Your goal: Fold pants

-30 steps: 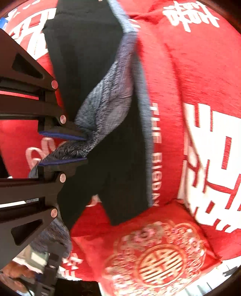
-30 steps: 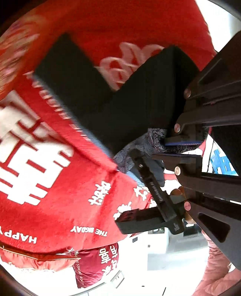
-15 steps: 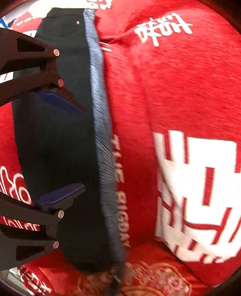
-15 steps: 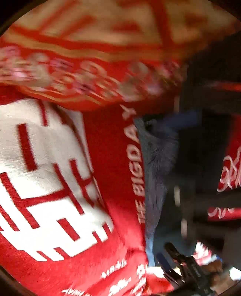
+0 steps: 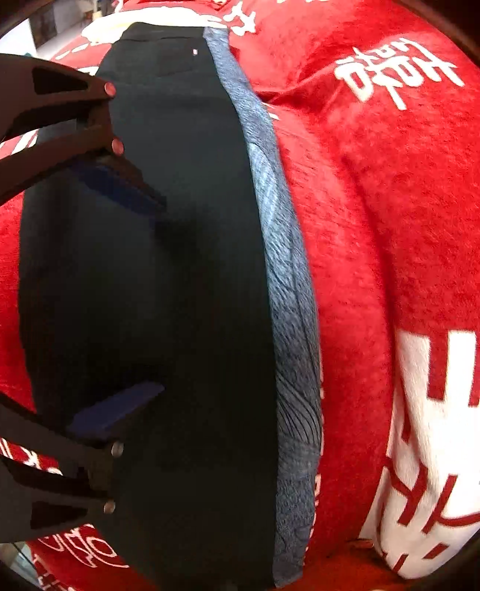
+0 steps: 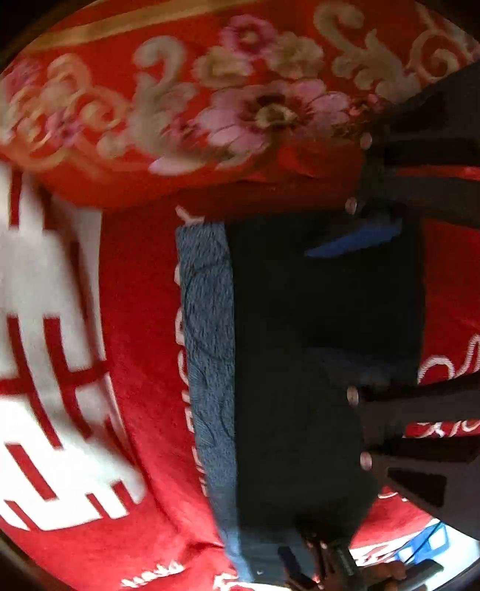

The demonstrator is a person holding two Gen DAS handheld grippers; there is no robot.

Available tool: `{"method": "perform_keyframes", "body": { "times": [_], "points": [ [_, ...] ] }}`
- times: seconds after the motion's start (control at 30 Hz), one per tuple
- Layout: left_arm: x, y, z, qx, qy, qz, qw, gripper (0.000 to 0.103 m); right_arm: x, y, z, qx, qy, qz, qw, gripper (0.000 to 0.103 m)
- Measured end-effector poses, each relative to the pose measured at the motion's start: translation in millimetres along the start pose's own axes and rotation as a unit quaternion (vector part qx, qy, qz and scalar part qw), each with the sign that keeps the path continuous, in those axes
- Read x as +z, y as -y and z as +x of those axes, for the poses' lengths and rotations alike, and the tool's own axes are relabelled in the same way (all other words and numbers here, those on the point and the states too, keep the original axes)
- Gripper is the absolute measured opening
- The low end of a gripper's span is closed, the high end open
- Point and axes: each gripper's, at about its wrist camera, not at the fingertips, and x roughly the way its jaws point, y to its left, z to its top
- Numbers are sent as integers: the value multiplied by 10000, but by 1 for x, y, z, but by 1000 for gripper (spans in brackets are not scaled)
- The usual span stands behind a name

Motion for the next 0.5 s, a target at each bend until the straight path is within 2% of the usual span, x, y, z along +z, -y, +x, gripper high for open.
{"method": "perform_keyframes", "body": {
  "times": [0.07, 0.1, 0.17, 0.23, 0.3, 0.4, 0.5],
  "points": [
    [-2, -9, -3, -70, -77, -169, 9998, 93, -5, 8, -16, 100, 89, 439, 9989, 51],
    [-5, -15, -7, -67, -77, -271, 9996, 93, -9, 10, -23, 290, 104, 565, 9979, 51],
    [-11, -28, -14, -14, -70, -407, 9991, 93, -23, 14, -38, 949, 132, 842, 9918, 52],
    [-19, -41, -20, 55, -91, -571, 9983, 93, -42, 16, -40, 1242, -12, 1177, 9852, 52],
    [-27, -53, -23, 129, -147, -729, 9971, 93, -58, 18, -31, 1340, -221, 1506, 9792, 52],
    [-40, -65, -24, 231, -227, -874, 9956, 93, -74, 22, -9, 1249, -369, 1981, 9715, 52],
    [-51, -68, -24, 275, -278, -898, 9952, 93, -74, 25, 0, 1174, -125, 2401, 9635, 52]
  ]
}}
